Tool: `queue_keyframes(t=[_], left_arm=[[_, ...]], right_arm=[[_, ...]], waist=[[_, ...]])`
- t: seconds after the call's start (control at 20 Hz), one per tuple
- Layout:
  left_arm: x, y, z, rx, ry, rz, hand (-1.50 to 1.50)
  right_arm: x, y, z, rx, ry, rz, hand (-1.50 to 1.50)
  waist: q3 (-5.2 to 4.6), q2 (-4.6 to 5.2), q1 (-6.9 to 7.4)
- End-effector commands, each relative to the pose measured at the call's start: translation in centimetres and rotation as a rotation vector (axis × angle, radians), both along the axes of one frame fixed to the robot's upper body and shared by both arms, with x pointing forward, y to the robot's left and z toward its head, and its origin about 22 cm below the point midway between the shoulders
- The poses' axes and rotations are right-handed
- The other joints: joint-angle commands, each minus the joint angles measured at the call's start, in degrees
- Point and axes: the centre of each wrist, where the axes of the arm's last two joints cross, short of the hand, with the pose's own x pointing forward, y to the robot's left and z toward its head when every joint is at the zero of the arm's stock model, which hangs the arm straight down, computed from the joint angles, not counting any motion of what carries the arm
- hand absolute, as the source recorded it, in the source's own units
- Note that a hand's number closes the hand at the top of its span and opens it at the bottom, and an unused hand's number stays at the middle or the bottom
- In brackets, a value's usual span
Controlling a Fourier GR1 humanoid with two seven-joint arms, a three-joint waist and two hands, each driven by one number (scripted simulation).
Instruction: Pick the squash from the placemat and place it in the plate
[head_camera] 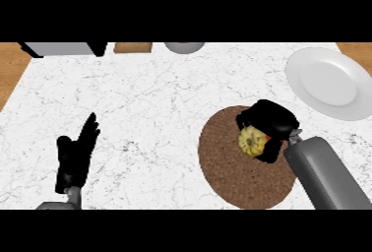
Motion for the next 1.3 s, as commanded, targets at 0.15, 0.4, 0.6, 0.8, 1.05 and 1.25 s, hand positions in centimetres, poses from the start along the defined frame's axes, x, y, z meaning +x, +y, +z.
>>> queue_keyframes(t=[0.15, 0.4, 0.6, 0.8, 1.05, 1.25], left_arm=[[1.4, 0.7, 1.4, 0.008, -0.015, -0.019, 0.00], [0.7, -0.3, 1.4, -0.005, -0.009, -0.019, 0.00], [0.0, -0.1, 0.7, 0.009, 0.015, -0.037, 0.00], [0.3, 0.6, 0.4, 0.004, 0.012, -0.035, 0.00], [2.2, 0.6, 0.7, -0.001, -0.007, -0.052, 0.00], [0.8, 0.1, 1.2, -0.004, 0.003, -0.051, 0.00]], right_arm=[[2.1, -9.1, 2.4, 0.330, -0.185, -0.473, 1.50], [2.5, -12.1, 4.6, 0.517, -0.367, -0.566, 1.50], [1.9, -13.7, 6.5, 0.576, -0.517, -0.660, 1.50], [2.9, -17.4, 7.4, 0.560, -0.492, -0.791, 1.50], [4.4, -20.5, 8.9, 0.588, -0.486, -0.864, 1.50], [4.8, -21.6, 7.4, 0.530, -0.472, -0.908, 1.50]], waist=[[-0.09, 0.09, 1.38], [-0.10, -0.27, 2.09], [-0.19, -0.45, 1.82], [-0.19, -0.18, 2.43], [-0.18, 0.11, 2.77], [-0.15, 0.20, 3.48]])
